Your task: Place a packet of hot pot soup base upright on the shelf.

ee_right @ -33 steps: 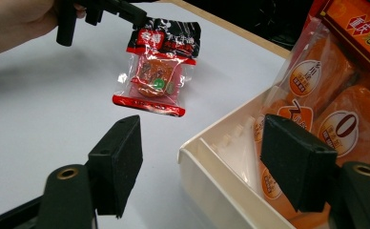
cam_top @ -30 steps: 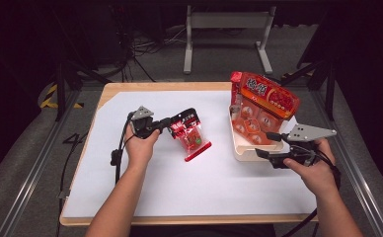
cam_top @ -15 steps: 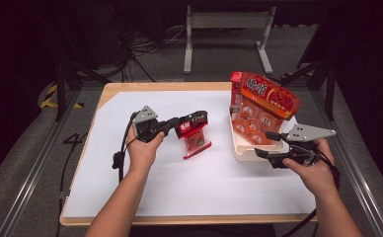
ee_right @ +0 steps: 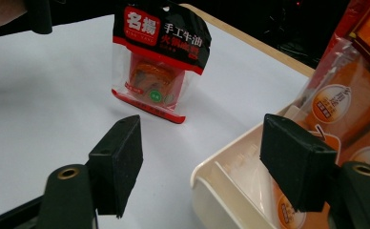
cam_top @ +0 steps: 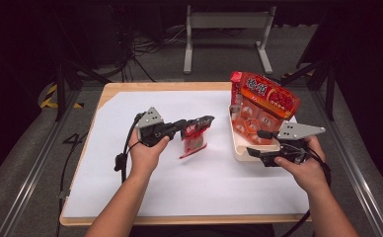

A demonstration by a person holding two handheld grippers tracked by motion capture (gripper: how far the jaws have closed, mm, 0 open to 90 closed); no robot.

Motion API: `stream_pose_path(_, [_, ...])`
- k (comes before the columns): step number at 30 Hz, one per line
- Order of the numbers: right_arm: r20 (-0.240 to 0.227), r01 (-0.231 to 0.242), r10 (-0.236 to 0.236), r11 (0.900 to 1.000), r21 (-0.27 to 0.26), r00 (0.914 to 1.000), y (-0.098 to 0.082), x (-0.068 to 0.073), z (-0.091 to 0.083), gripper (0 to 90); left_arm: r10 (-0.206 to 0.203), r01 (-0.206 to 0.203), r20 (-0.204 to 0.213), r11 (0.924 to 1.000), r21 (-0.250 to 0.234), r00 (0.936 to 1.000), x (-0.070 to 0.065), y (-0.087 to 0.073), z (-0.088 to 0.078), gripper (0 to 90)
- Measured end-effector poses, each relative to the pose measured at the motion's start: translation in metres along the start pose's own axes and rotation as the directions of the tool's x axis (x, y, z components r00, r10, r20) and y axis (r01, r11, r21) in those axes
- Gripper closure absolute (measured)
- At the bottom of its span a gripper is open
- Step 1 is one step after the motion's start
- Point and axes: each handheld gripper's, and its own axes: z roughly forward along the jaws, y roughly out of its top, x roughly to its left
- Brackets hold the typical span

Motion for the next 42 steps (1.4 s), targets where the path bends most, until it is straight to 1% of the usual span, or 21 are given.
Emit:
stream_pose_path(3, [-0.006,0.006,-0.006,1.0,0.0,1.0,0.003,0.001,0.004,31.8,0.011,-0.011,0.008,0.9999,-0.004,0.9999,-0.005,0.003,-0.001,90.0])
stream_pose_path(7, [-0.02,0.016,-0.016,1.0,-0.006,0.9997,0.01,0.004,0.016,32.0,0.048,-0.047,0.02,0.9988,-0.008,0.9987,-0.012,0.008,-0.005,90.0])
stream_pose_path(11, [-0.036,0.018,-0.019,1.0,-0.013,0.9992,0.015,0.005,0.03,32.0,0.059,-0.059,0.036,0.9982,-0.009,0.9976,-0.019,0.011,-0.007,90.0])
stream_pose_path(14, [-0.048,0.017,-0.018,1.0,-0.017,0.9987,0.019,0.005,0.044,32.0,0.083,-0.082,0.063,0.9965,-0.013,0.9945,-0.027,0.015,-0.01,90.0])
stream_pose_path(15, [-0.052,0.015,-0.016,1.0,-0.02,0.9985,0.02,0.005,0.047,32.0,0.096,-0.095,0.064,0.9953,-0.019,0.9933,-0.03,0.016,-0.01,90.0])
stream_pose_path(16, [-0.052,0.015,-0.016,1.0,-0.02,0.9985,0.02,0.005,0.047,32.0,0.096,-0.095,0.064,0.9953,-0.019,0.9933,-0.03,0.016,-0.01,90.0])
stream_pose_path(17, [-0.059,0.013,-0.014,1.0,-0.024,0.9982,0.021,0.004,0.05,32.0,0.094,-0.093,0.075,0.9955,-0.019,0.9927,-0.032,0.017,-0.011,90.0])
stream_pose_path(18, [-0.069,0.007,-0.009,0.999,-0.032,0.9975,0.021,0.003,0.053,32.8,0.103,-0.101,0.081,0.9945,-0.025,0.9914,-0.035,0.018,-0.012,90.0])
stream_pose_path(19, [-0.082,0.004,-0.006,0.999,-0.034,0.9966,0.022,0.002,0.056,34.5,0.105,-0.102,0.085,0.9943,-0.03,0.9909,-0.036,0.019,-0.012,90.0])
stream_pose_path(20, [-0.099,0.011,-0.014,0.999,-0.034,0.995,0.023,0.0,0.06,38.0,0.119,-0.117,0.097,0.9926,-0.034,0.9882,-0.04,0.02,-0.014,90.0])
stream_pose_path(22, [-0.107,0.014,-0.017,0.999,-0.036,0.9941,0.024,0.0,0.062,39.9,0.118,-0.115,0.104,0.9928,-0.034,0.9876,-0.043,0.021,-0.014,90.0])
stream_pose_path(24, [-0.132,0.023,-0.029,0.999,-0.041,0.9909,0.025,0.0,0.066,47.8,0.125,-0.122,0.116,0.9919,-0.036,0.9853,-0.045,0.021,-0.014,90.0])
stream_pose_path(25, [-0.149,0.032,-0.037,0.999,-0.039,0.9881,0.026,0.0,0.068,49.4,0.13,-0.126,0.121,0.9913,-0.036,0.9841,-0.046,0.021,-0.014,90.0])
stream_pose_path(26, [-0.16,0.035,-0.041,0.999,-0.039,0.9863,0.026,0.0,0.07,51.2,0.124,-0.12,0.123,0.992,-0.041,0.9847,-0.047,0.021,-0.014,90.0])
stream_pose_path(28, [-0.18,0.047,-0.052,0.998,-0.03,0.9822,0.027,0.0,0.072,61.1,0.129,-0.125,0.127,0.9912,-0.044,0.9834,-0.048,0.022,-0.015,90.0])
stream_pose_path(30, [-0.183,0.073,-0.076,0.997,-0.023,0.9801,0.028,0.0,0.071,76.6,0.129,-0.124,0.127,0.9911,-0.05,0.9834,-0.048,0.022,-0.015,90.0])
stream_pose_path(33, [-0.172,0.109,-0.114,0.993,-0.037,0.9785,0.03,0.0,0.065,88.3,0.128,-0.121,0.124,0.9906,-0.064,0.984,-0.046,0.022,-0.017,90.0])
stream_pose_path(36, [-0.164,0.129,-0.137,0.99,-0.056,0.9769,0.032,0.002,0.057,89.9,0.116,-0.107,0.123,0.9913,-0.077,0.9857,-0.046,0.022,-0.018,90.0])
stream_pose_path(37, [-0.153,0.143,-0.151,0.988,-0.059,0.9767,0.034,0.002,0.053,90.0,0.115,-0.105,0.123,0.9911,-0.081,0.9858,-0.045,0.023,-0.017,90.0])
stream_pose_path(39, [-0.135,0.159,-0.166,0.985,-0.061,0.9767,0.036,0.004,0.049,90.0,0.125,-0.116,0.114,0.9895,-0.086,0.9856,-0.045,0.024,-0.017,90.0])
stream_pose_path(42, [-0.108,0.185,-0.191,0.981,-0.063,0.9757,0.041,0.007,0.042,90.0,0.123,-0.113,0.109,0.989,-0.095,0.9864,-0.044,0.026,-0.015,90.0])
